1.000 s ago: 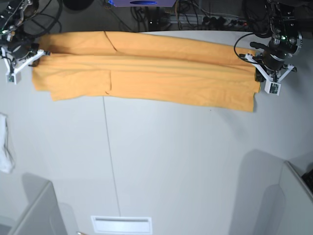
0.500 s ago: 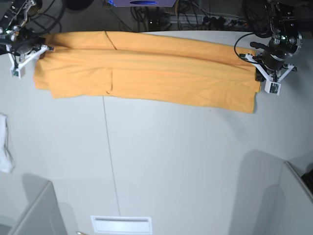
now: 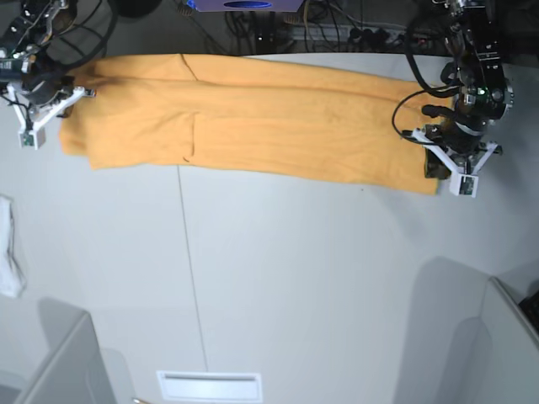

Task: Fold the T-shirt properly
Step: 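Pull the folded strip's ends apart with both grippers to straighten it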

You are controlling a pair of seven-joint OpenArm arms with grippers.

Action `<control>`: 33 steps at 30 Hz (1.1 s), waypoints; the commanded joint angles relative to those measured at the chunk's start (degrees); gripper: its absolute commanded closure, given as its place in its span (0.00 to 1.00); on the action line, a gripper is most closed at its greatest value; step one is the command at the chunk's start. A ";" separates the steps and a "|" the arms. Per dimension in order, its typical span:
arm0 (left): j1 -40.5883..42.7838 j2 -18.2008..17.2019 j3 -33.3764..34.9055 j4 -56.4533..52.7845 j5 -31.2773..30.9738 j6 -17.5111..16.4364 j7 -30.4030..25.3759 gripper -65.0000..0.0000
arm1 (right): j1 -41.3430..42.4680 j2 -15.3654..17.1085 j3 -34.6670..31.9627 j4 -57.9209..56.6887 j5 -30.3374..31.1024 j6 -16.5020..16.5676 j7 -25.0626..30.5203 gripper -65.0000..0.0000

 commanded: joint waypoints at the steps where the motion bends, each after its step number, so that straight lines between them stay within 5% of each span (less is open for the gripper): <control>1: -0.77 -0.66 0.52 -0.14 0.42 0.45 -0.78 0.99 | 0.25 0.48 -0.37 0.91 0.23 0.64 0.93 1.00; 8: -4.03 -0.40 4.22 -9.46 0.51 0.54 -1.13 1.00 | 0.25 -0.58 -6.96 -2.69 -0.30 0.29 0.93 1.00; 13: -4.11 -0.57 3.69 -14.74 0.69 0.54 -1.30 1.00 | 0.34 -0.23 -8.72 -9.02 -0.30 -7.10 2.60 1.00; 23: -8.51 1.01 3.43 -23.97 13.96 0.54 -5.17 1.00 | 14.58 4.96 -16.90 -31.00 -0.30 -7.18 8.93 1.00; 33: -14.22 0.75 -2.46 -26.08 14.14 0.37 -4.91 1.00 | 24.16 6.10 -26.04 -36.36 -0.21 -7.36 13.32 1.00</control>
